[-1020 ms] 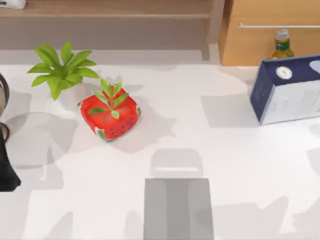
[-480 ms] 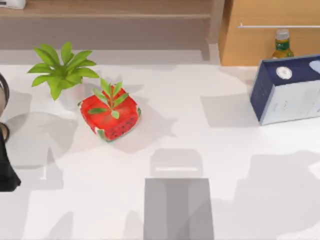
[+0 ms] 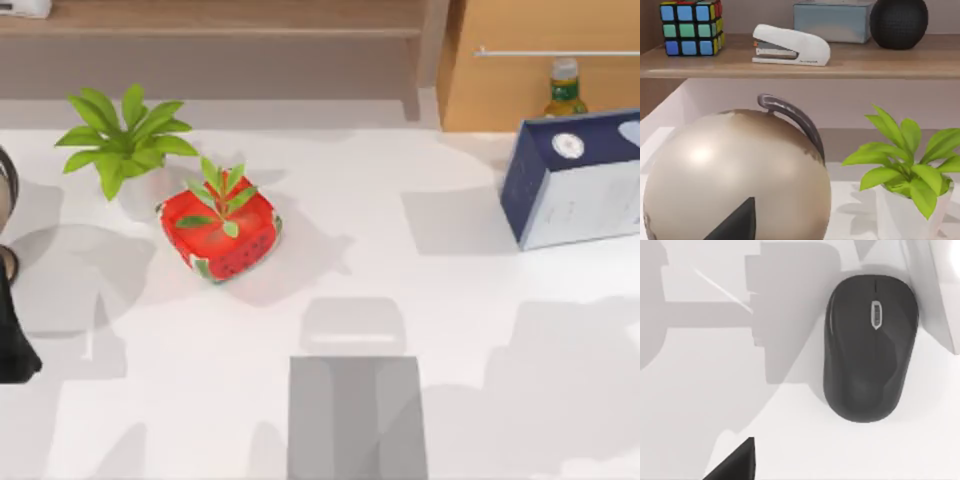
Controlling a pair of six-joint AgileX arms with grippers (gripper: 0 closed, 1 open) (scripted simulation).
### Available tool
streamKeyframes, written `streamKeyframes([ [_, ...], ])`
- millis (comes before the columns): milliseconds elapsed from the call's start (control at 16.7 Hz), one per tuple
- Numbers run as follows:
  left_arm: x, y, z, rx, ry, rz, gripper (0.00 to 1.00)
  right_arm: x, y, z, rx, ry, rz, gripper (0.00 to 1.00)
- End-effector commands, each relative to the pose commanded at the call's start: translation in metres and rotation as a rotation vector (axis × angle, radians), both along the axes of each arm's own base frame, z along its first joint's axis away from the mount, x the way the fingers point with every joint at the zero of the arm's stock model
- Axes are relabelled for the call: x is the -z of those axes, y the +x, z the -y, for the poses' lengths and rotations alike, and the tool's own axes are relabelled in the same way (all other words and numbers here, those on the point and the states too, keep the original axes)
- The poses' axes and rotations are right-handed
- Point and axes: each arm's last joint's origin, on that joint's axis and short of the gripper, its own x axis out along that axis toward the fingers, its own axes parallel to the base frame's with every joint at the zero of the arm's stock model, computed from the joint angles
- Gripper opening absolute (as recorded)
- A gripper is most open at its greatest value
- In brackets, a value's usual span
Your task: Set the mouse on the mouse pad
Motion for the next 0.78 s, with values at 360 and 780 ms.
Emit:
streamKeyframes([
  [360, 0.0, 0.0, 0.0, 0.0, 0.0, 0.0, 1.0, 0.044, -0.006, 0.022, 0.006, -0.001, -0.003, 1.0],
  [780, 0.0, 0.0, 0.0, 0.0, 0.0, 0.0, 1.0, 0.096, -0.005, 0.008, 0.006, 0.001, -0.008, 1.0],
])
